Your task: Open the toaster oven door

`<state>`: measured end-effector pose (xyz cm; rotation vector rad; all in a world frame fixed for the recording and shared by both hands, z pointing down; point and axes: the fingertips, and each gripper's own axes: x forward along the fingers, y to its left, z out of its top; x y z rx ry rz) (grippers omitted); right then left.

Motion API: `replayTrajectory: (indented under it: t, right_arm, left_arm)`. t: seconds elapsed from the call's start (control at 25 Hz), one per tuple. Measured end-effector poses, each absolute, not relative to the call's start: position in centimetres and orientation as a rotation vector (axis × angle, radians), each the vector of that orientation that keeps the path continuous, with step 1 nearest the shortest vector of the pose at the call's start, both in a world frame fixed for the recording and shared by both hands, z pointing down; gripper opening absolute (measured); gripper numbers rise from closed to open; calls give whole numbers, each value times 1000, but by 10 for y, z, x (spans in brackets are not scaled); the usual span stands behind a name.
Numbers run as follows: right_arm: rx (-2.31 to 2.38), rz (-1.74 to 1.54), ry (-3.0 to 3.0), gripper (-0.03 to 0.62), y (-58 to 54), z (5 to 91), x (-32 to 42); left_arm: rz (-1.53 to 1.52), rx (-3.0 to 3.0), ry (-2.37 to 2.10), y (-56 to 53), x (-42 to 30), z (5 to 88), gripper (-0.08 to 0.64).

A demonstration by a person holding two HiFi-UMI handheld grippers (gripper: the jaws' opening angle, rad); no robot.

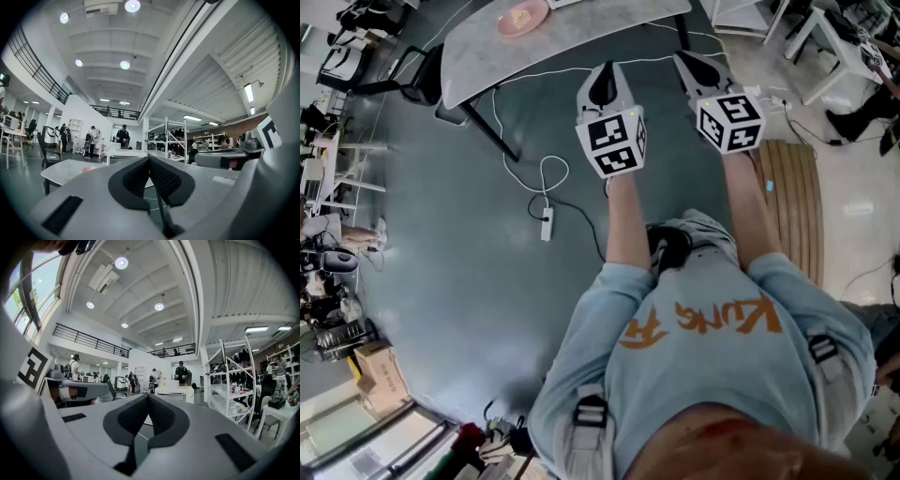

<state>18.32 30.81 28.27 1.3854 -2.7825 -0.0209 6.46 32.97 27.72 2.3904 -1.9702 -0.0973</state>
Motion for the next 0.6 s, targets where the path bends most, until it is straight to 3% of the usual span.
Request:
replayTrajectory:
  t: [0.6]
  right_arm:
    - [1441,35,-2730,-2,277,281,172]
  left_arm:
    - [-112,2354,-1986,309,32,276,2]
